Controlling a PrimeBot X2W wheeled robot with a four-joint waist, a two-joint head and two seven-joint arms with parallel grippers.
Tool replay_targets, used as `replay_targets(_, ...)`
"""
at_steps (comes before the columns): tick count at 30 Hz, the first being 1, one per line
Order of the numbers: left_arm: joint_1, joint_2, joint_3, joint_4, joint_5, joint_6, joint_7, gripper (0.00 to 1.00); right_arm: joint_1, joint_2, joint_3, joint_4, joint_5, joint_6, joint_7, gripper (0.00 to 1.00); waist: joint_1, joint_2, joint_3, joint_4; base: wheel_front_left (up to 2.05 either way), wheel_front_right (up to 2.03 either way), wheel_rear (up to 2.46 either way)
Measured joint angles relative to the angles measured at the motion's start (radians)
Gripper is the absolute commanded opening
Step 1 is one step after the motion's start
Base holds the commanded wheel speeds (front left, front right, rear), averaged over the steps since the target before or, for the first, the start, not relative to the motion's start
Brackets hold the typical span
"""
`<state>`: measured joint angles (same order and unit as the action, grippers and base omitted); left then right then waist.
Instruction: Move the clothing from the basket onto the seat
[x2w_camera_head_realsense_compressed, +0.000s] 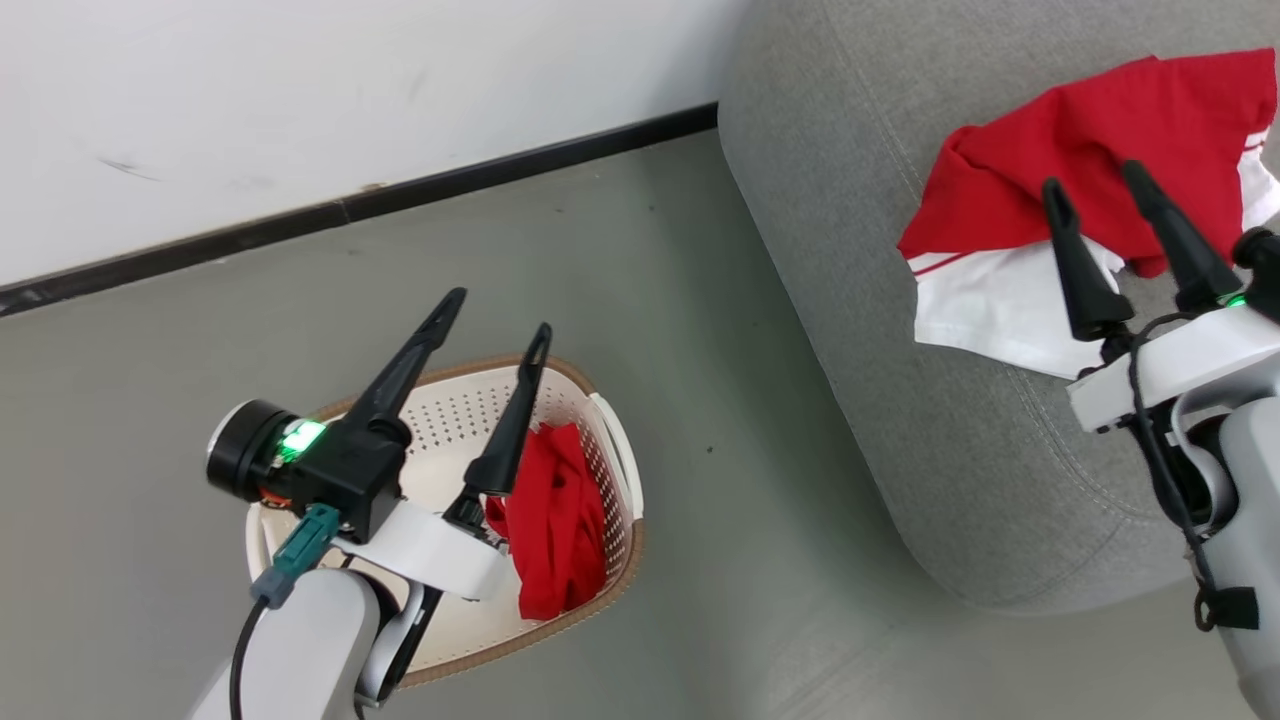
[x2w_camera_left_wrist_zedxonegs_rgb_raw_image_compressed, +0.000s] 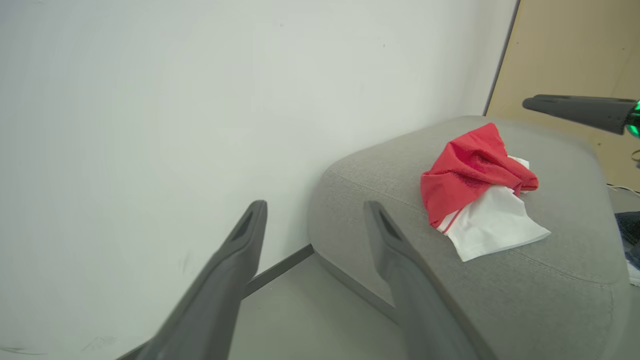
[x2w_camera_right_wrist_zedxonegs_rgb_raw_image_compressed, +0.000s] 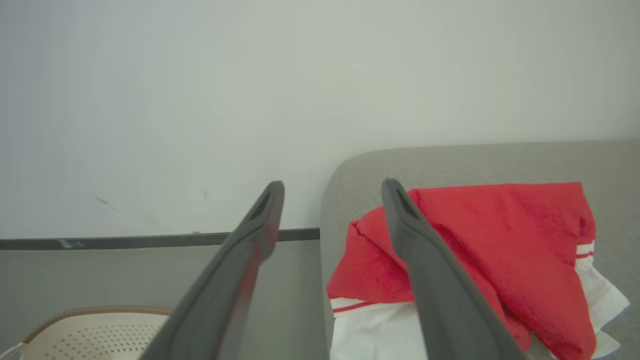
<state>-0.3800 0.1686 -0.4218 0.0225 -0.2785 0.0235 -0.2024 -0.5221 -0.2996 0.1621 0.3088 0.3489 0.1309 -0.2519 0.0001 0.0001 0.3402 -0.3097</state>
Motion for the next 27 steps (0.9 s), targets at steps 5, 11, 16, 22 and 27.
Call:
replay_targets(5,0.041,0.003,0.04,0.008,-0.013,0.03,-0.016,1.0,-0.002,0.015,0.052,-0.008,0.0,0.0,0.0,1.0,0.0,0.0,-0.035,0.032,0.0,0.0,0.0)
replay_targets(11,0.098,0.005,0.082,0.019,-0.038,0.064,-0.029,1.0,-0.016,0.018,0.109,-0.008,-0.018,0.0,0.0,1.0,0.0,0.0,-0.076,0.079,0.0,0.0,0.0)
replay_targets(16,0.14,0.005,0.11,0.026,-0.049,0.085,-0.032,1.0,-0.014,0.035,0.125,-0.005,-0.029,0.0,0.0,1.0,0.0,0.0,-0.11,0.12,0.0,0.0,0.0)
replay_targets(22,0.193,0.002,0.148,0.037,-0.067,0.103,-0.04,1.0,0.027,0.065,0.104,0.001,-0.034,0.0,0.0,1.0,0.0,0.0,-0.152,0.167,0.0,0.0,0.0)
replay_targets(27,0.233,0.0,0.179,0.047,-0.092,0.112,-0.041,1.0,0.091,0.085,0.085,0.005,-0.059,0.0,0.0,1.0,0.0,0.0,-0.189,0.203,0.0,0.0,0.0)
